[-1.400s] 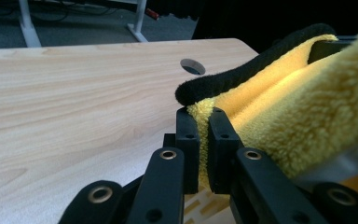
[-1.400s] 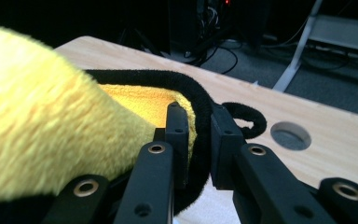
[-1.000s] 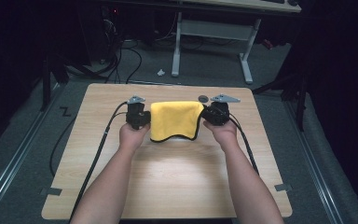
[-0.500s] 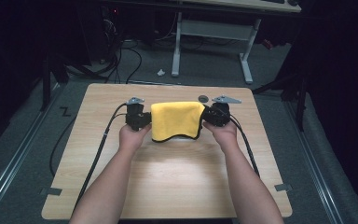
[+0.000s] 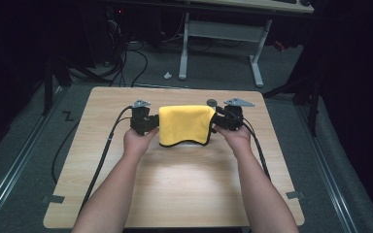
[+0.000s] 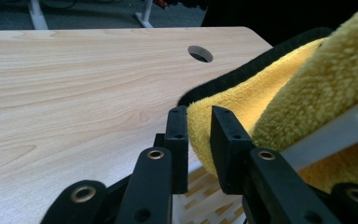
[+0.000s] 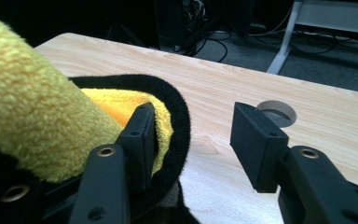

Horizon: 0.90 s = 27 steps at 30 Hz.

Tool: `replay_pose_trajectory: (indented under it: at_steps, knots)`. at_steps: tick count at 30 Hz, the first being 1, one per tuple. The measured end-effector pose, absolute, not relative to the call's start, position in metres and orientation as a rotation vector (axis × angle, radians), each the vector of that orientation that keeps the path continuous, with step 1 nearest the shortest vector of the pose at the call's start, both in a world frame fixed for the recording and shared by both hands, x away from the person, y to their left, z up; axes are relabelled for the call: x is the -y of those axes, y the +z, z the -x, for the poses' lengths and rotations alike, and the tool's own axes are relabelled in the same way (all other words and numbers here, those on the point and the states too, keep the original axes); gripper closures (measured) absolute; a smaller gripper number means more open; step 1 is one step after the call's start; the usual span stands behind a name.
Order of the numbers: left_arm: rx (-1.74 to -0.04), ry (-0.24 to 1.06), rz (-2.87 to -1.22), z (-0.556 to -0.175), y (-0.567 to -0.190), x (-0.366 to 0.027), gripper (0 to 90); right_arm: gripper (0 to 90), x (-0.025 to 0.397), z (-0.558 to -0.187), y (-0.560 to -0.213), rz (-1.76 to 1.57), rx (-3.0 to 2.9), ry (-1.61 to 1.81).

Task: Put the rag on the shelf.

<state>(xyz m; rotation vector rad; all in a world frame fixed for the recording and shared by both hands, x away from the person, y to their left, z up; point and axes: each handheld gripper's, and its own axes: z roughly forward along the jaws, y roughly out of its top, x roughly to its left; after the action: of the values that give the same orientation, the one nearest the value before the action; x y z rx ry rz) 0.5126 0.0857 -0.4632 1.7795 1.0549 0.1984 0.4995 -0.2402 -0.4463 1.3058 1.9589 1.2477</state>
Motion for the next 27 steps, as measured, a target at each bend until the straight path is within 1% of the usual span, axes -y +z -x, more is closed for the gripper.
replay_pose_trajectory:
  at_steps: [8,21,24,27]
  knots:
    - [-1.064,0.211,-1.778,-0.512,-0.461,-0.089,73.1,48.5,0.245,-0.496,-0.439,-1.3,-1.933,1.254]
    - [-1.073,0.231,-1.77,-0.511,-0.459,-0.095,71.8,47.2,0.265,-0.491,-0.422,-1.305,-1.842,1.267]
    - [-1.08,0.25,-1.762,-0.51,-0.455,-0.103,69.7,47.0,0.271,-0.49,-0.42,-1.31,-1.838,1.25]
    - [-1.084,0.277,-1.744,-0.508,-0.453,-0.113,65.3,46.7,0.276,-0.487,-0.418,-1.309,-1.84,1.23]
